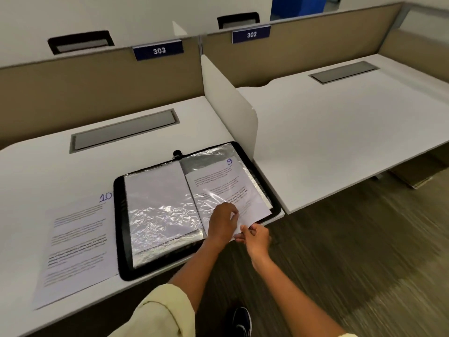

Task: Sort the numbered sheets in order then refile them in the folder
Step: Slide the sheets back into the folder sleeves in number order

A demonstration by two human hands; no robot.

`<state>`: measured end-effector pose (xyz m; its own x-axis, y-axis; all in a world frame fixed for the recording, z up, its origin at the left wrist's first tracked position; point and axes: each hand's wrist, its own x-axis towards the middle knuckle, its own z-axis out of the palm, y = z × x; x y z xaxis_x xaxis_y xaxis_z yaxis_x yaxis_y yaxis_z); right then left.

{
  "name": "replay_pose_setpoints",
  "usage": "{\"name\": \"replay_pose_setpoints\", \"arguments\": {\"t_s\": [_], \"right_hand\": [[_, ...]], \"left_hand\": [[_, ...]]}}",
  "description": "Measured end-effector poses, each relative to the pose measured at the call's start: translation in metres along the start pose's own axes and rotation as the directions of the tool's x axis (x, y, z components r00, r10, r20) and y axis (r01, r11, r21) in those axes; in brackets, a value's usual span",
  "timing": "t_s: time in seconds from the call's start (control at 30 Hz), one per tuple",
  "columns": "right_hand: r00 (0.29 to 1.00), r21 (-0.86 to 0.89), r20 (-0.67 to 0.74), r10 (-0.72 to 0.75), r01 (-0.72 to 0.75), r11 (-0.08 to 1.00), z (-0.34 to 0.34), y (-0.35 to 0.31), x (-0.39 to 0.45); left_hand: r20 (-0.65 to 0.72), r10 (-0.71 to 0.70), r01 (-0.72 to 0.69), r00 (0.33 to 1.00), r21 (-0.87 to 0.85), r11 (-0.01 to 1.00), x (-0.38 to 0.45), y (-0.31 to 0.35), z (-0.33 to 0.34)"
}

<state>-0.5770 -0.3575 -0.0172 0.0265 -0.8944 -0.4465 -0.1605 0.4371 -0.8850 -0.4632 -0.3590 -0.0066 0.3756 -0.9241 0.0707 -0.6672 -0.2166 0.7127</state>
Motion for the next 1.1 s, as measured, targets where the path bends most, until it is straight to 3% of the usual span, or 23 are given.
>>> {"name": "replay_pose_setpoints", "arguments": {"t_s": [0.4,0.77,1.1], "right_hand": [[0.997,-0.224,0.072,-0.023,0.039,0.974,0.023,-0.029,0.044],[0.991,-0.025,0.105,0.077,-0.075,0.997,0.018,-0.038,0.059],[0.971,-0.019,-0.238,0.013,-0.018,1.0,-0.02,-0.028,0.062]], "left_hand": [[-0.049,-0.194,0.189,0.98,-0.084,0.978,-0.004,0.003,0.001],[-0.04,-0.207,0.197,0.978,-0.167,0.966,-0.004,-0.002,0.003],[-0.026,-0.181,0.171,0.983,-0.22,0.96,-0.005,-0.012,0.009]]}}
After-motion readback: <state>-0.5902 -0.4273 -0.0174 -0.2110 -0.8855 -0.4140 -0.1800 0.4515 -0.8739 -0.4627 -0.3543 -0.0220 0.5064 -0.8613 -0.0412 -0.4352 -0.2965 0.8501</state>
